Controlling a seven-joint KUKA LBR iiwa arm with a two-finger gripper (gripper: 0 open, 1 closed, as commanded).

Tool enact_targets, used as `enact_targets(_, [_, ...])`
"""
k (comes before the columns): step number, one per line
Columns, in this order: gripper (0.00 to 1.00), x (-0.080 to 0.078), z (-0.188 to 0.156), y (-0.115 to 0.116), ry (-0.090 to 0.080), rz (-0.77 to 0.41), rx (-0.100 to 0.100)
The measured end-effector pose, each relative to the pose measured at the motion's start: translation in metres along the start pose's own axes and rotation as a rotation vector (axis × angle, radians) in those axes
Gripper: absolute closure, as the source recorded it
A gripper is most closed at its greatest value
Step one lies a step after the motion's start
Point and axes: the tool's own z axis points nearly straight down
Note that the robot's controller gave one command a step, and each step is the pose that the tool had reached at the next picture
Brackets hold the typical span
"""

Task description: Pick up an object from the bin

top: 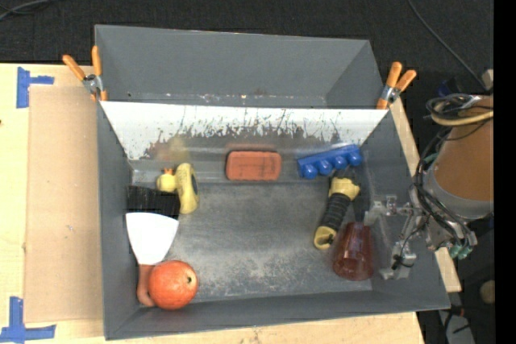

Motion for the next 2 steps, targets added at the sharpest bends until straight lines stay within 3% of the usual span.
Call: enact_targets(2, [0.00, -0.0070, 0.0016, 0.0025, -0.009, -0.026, 0.003])
